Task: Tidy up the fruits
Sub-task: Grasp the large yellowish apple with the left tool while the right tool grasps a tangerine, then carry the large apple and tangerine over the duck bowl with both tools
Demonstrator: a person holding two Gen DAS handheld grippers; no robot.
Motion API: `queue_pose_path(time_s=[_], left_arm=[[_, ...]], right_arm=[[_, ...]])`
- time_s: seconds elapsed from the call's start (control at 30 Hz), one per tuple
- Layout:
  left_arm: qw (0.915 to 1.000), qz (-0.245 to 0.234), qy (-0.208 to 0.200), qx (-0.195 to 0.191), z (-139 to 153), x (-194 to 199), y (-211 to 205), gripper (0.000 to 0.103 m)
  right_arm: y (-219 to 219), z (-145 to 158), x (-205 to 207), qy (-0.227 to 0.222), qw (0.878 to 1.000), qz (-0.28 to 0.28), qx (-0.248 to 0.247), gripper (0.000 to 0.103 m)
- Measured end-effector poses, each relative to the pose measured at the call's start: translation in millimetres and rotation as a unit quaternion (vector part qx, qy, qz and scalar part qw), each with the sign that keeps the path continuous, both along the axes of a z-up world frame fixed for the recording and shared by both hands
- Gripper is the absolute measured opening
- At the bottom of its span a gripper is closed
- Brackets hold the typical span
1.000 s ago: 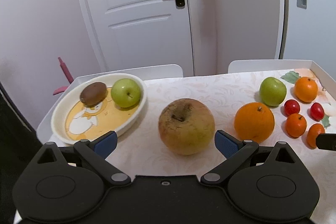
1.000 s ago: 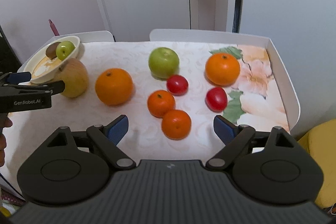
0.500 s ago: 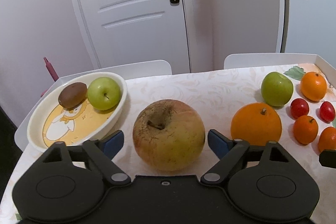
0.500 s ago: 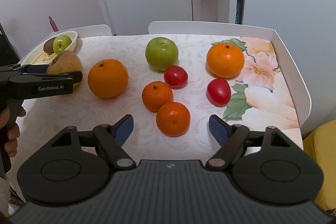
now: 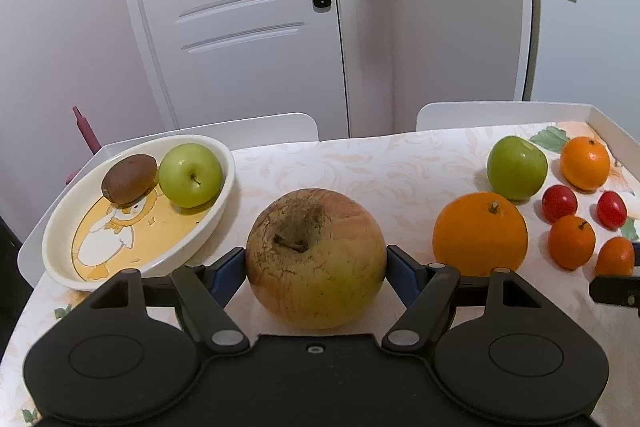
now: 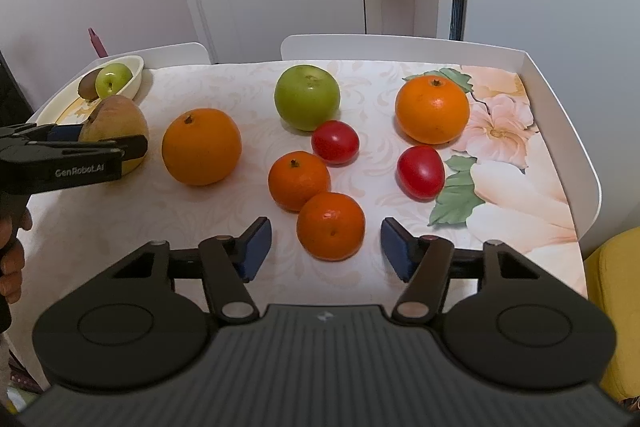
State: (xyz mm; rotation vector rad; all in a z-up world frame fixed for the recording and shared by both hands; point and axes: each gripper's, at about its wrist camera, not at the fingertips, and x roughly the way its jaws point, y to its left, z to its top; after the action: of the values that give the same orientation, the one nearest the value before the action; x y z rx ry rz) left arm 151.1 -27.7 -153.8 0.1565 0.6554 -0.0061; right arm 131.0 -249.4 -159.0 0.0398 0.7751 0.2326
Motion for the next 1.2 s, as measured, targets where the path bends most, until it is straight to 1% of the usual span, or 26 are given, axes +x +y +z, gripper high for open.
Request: queue_pose_path(time_s=[0.33,0.37,0.47,0.67,0.9,1.2], left_arm=[[1.0000,-0.007,0.003,0.005,1,-13,4,0.078],[1.0000,-0.007,0.003,0.005,0,-13,4,0.078],[0.9999,-0.008,0.003,0.007,1,-17,5,0.078],[1.0000,-0.004,0.003,0.003,2,-26,9,0.078],[1.0000,0.006,0.001,-0.008,9,-40,14,0.078],[0.9996,0.016,-0.017,-0.016,33,-58,24,0.078]], right_arm=[[3,0,2,-0.005,1.000,-0.003,-0.006,0.068],[3,0,3,-0.005,1.000,-0.003,-0.006,0.065],[4,-1,4,-0.004,1.000,-0.004,-0.011,0.051],[4,2,1,-0.006,1.000,-0.008,-0.014,0.051],[6,13,-5,-0.013,1.000,-0.008,-0.012,0.051],[19,40,-14,-0.030,1.000,0.002,-0.009,0.051]])
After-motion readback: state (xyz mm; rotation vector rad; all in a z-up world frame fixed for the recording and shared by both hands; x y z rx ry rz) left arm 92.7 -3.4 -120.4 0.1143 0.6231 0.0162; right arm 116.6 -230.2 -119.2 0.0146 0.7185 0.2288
